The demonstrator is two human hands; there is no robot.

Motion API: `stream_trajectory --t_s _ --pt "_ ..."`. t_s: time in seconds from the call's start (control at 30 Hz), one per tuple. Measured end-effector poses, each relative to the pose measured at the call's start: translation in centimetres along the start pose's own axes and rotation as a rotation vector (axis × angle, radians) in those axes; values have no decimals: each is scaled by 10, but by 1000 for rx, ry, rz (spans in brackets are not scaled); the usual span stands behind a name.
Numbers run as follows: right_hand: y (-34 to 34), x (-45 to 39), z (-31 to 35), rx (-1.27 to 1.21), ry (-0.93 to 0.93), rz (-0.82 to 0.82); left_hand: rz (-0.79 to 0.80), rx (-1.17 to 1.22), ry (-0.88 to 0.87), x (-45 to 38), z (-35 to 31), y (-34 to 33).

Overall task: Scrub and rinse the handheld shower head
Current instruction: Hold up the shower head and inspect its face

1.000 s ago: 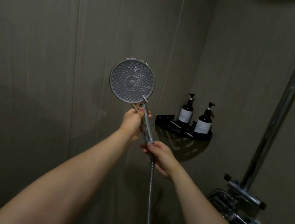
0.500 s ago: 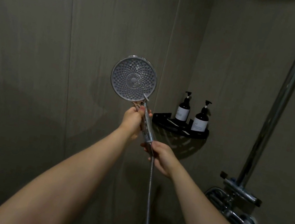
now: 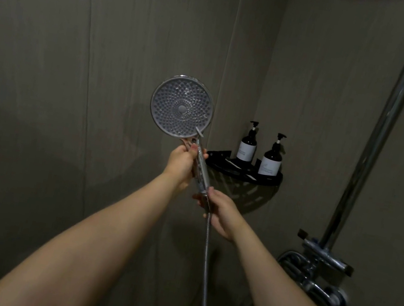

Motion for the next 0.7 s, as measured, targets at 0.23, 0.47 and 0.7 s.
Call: stream_trajectory --t_s 0.23,0.47,0.7 --pt "6 -2 0 10 29 -16 5 3 8 -2 2 -3" --pt "4 -3 1 -10 0 -2 12 -14 2 -4 1 -3" --pt "3 -5 0 -17 17 22 22 -20 -1 -4 -1 -3"
Point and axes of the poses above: each hand's wrist, its own x-axis away from the middle knuckle, its own y-axis out of the back of the hand, z = x × y, the point moved 2 cm from there along -x, towards the middle knuckle, and after that the axes turned 3 degrees about z, right-handed, at the moved point
